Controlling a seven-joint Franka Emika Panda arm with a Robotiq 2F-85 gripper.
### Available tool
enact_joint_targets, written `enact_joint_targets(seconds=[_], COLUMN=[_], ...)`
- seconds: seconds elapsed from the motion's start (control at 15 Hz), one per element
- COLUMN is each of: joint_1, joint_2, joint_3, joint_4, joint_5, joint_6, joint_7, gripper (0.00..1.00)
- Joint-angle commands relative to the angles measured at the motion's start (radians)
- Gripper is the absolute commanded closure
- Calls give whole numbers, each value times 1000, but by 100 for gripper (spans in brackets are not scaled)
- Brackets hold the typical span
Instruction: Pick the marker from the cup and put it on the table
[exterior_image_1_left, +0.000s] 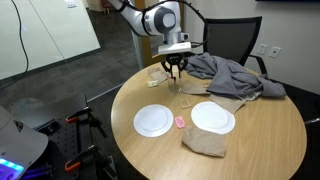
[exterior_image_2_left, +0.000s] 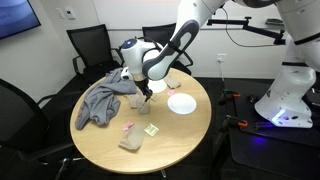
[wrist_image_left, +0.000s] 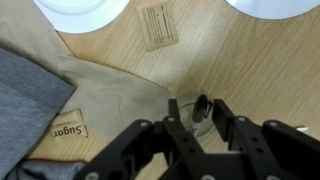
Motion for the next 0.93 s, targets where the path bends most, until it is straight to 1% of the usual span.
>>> enact_joint_targets(seconds=[0.0, 0.07, 0.13, 0.27, 0.47, 0.73, 0.87], joint_1=[-15, -16, -16, -14, -14, -24, -24], joint_2=[7, 6, 3, -7, -57, -172, -254], joint_3=[12, 12, 12, 12, 18, 41, 43], joint_4=[21, 19, 16, 7, -38, -115, -169], joint_5=[-11, -11, -13, -15, -13, 1, -1], joint_6=[-20, -19, -18, -14, -6, -4, -8], joint_7=[-4, -4, -3, -1, 2, -10, -9], gripper=[91, 98, 100, 96, 96, 96, 96])
